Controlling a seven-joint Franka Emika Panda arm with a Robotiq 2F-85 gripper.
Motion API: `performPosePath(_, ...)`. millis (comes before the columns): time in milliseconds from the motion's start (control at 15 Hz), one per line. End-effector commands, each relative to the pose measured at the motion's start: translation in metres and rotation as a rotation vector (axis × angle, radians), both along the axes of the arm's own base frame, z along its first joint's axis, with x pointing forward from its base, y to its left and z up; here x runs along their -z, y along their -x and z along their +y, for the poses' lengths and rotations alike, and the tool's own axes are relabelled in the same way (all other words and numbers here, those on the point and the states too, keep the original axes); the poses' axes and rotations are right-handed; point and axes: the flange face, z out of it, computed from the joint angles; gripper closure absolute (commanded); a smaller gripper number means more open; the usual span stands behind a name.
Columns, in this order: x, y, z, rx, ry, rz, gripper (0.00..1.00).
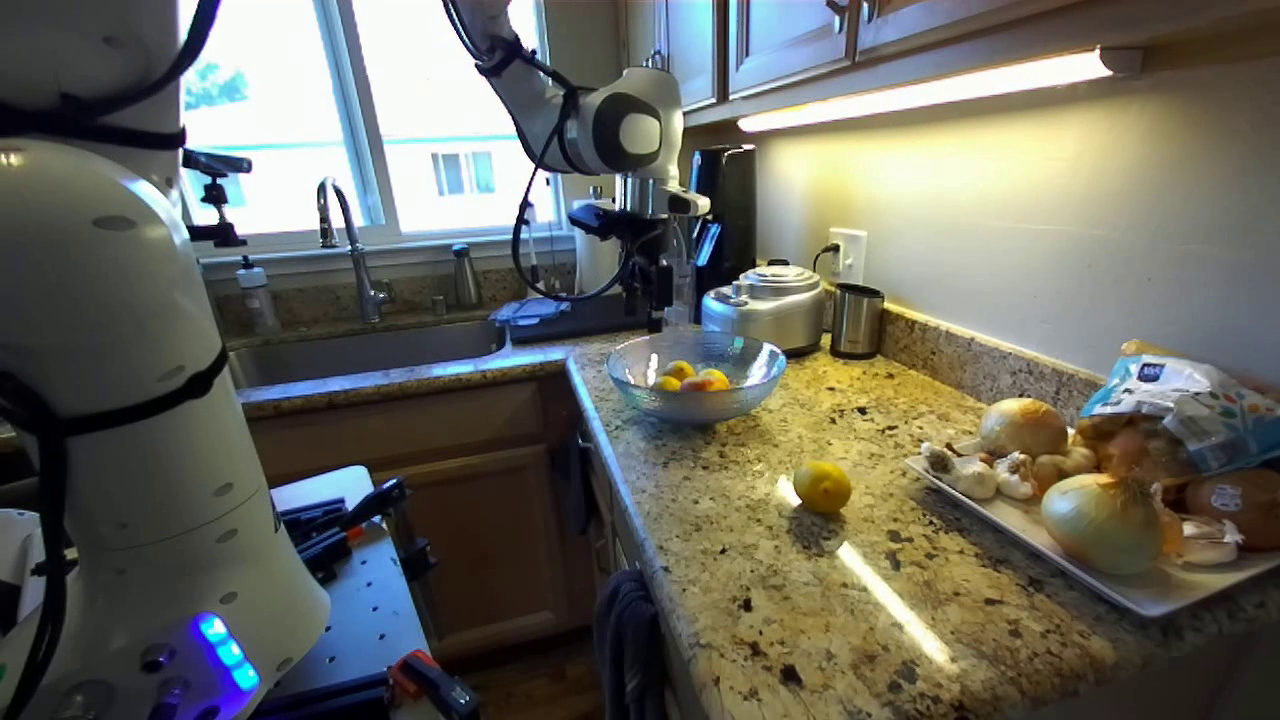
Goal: Get a lemon from the bowl and put it on the table
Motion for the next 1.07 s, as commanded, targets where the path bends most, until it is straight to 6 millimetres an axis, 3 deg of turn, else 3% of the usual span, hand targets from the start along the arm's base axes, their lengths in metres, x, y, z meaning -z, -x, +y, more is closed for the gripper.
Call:
performPosePath(0,-0.001,0.0,0.0,0.0,0.0,0.001,0.0)
performPosePath(267,0.003,-0.003,0.001,0.011,0.003,0.0,0.0)
performPosePath(600,0.039,-0.024,0.004,0.102,-0.056,0.052,0.0)
performPosePath(1000,0.068,-0.042,0.0,0.216,-0.06,0.058,0.0)
